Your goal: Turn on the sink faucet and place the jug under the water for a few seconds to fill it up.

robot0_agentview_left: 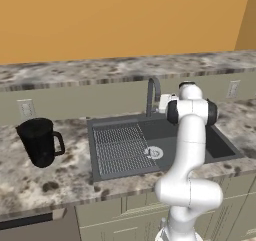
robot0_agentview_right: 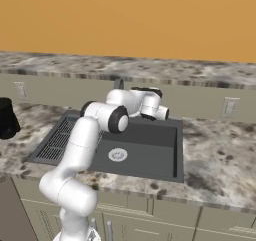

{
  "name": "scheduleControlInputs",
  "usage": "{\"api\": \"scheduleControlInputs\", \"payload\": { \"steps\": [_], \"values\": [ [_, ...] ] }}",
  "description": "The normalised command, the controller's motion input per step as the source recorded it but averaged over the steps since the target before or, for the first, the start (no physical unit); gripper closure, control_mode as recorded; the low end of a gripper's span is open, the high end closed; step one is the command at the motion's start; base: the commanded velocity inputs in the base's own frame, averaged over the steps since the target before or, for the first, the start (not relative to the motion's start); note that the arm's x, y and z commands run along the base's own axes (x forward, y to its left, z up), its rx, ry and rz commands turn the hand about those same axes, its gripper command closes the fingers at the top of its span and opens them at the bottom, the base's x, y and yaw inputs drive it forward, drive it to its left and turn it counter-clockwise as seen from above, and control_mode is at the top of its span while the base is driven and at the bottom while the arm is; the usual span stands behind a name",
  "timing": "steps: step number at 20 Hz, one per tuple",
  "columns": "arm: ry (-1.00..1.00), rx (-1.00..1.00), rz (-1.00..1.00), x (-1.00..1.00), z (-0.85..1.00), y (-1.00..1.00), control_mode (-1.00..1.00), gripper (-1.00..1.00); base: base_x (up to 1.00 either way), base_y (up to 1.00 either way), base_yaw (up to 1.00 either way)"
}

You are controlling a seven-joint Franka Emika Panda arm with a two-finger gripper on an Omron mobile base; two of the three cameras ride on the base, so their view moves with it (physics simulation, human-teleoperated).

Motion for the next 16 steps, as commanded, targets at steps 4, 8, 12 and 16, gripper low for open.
{"api": "scheduleControlInputs", "payload": {
  "steps": [4, 8, 12, 16],
  "values": [
    [0.03, 0.04, -0.02, 0.28, 0.00, 0.00, -1.00, 1.00, 0.00, 0.00, 0.00],
    [0.00, 0.05, -0.02, 0.12, 0.00, -0.17, -1.00, 1.00, 0.00, 0.00, 0.00],
    [0.00, 0.05, -0.08, 0.04, 0.00, -0.42, -1.00, 1.00, 0.00, 0.00, 0.00],
    [0.01, 0.07, -0.12, 0.06, -0.06, -0.54, -1.00, 1.00, 0.00, 0.00, 0.00]
  ]
}}
